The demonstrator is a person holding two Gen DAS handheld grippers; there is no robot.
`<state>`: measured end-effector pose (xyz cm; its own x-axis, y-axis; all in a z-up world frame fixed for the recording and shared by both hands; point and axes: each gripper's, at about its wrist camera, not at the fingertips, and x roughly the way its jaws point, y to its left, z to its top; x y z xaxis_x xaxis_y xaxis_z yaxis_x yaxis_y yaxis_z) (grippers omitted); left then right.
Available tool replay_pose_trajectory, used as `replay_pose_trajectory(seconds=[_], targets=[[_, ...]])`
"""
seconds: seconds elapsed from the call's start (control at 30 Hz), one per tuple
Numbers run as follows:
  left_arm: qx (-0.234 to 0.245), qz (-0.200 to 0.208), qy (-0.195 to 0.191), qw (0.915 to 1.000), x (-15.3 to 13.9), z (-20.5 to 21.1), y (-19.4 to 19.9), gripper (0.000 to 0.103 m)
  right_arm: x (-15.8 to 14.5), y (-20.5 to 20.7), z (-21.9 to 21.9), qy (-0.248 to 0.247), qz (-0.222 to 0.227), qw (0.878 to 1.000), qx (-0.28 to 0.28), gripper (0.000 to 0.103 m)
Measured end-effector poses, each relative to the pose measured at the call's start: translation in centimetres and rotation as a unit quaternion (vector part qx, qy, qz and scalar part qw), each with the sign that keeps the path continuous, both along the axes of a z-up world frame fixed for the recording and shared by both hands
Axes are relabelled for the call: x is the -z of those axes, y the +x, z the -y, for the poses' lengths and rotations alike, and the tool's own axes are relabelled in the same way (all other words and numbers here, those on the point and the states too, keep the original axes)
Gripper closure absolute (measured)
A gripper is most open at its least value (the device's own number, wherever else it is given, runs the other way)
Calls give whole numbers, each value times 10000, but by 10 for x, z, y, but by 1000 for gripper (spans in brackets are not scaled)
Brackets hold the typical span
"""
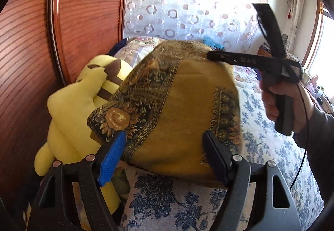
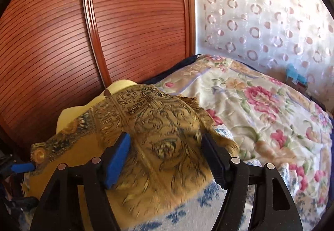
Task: Fold small clothes
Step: 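Lower the bundle beside the yellow plush toy and open both grippers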
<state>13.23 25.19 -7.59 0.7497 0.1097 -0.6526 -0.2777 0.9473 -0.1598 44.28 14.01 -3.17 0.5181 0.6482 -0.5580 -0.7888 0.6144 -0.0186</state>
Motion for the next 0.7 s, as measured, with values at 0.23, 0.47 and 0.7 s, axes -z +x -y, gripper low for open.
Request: replay_pose_trajectory(seconds=[0.23, 0.47, 0.7], targets=[[97, 345, 203, 9992, -28, 19, -19, 26, -27, -63, 51, 97, 151, 9997, 168, 31], [470, 595, 383, 9964, -48, 55, -29, 22, -39, -133, 119, 336, 300, 9971, 612, 31], [873, 822, 534, 9914, -64, 98, -43, 14, -37, -203, 178, 449, 436, 9925, 1052, 31]])
